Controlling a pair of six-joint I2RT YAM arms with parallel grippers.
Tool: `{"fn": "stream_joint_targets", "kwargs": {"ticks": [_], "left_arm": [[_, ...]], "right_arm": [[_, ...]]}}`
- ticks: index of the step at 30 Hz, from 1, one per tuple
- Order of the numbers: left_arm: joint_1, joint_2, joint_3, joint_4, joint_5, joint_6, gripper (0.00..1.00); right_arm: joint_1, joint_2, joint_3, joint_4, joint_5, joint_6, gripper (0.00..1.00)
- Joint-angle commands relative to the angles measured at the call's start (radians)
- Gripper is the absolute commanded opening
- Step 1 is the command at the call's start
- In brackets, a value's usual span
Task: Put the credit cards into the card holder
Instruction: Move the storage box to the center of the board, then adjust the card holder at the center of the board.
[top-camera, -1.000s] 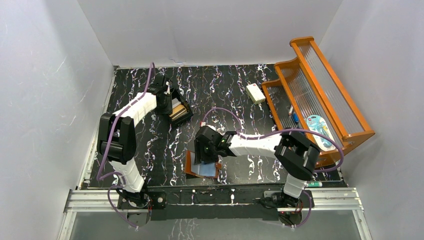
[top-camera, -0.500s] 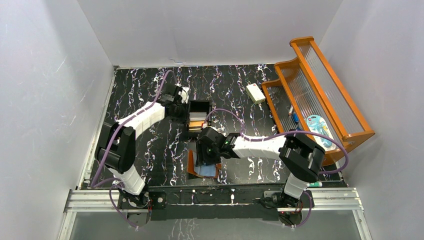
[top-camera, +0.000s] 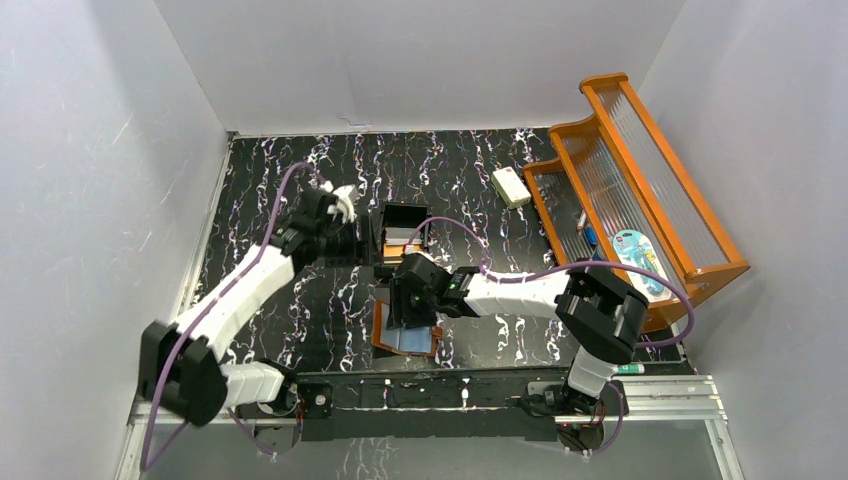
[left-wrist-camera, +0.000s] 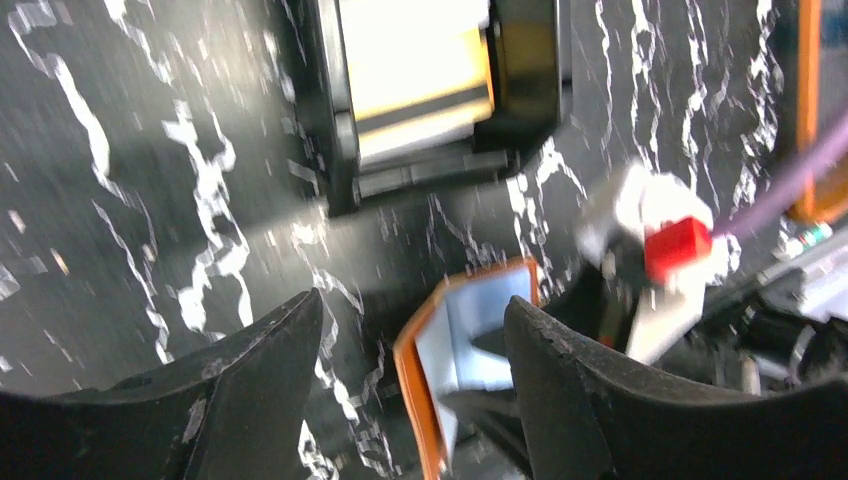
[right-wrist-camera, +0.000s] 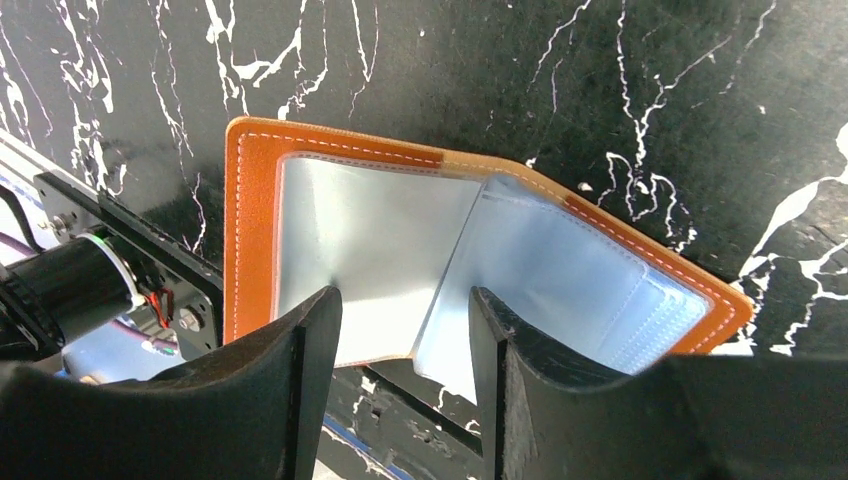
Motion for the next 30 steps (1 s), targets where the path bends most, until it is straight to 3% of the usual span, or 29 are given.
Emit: {"fn": "stream_joint_targets", "kwargs": {"ticks": [1,5,9,21,23,28,30], "left_arm": [[0.001,-0.183,-0.168,-0.079,0.115,-0.144,0.66],[-0.003,-0.252,-0.296,-0.005,0.208,-0.209,0.66],[-0.004,-0.224,-0.356,0.053,0.258,-0.228,0.67],[-0.031,-0.125,-0.494,0.257,0.259,-0.295,0.66],[-0.036,-0.1,-0.497,0.275,0.263,-0.294,0.56],[-0.043,-0.086,-0.489,0.28,0.268,-0.285,0.15],[-0.043,-0.102,-0.489,0.279,0.272,-0.286,0.04]], "right_arm": [[0.007,0.021,-0.001,0.06,0.0,0.032,0.58],[0.007,0.036,0.001,0.07,-0.001,0.04,0.57],[0.007,0.038,0.001,0.063,0.01,0.04,0.57],[0.007,0.026,0.001,0.053,0.033,0.026,0.57],[0.007,0.024,0.009,0.042,0.033,0.02,0.57],[0.007,-0.025,0.075,-0.06,0.057,-0.045,0.58],[0.005,-0.061,0.13,-0.13,0.116,-0.111,0.6]]}}
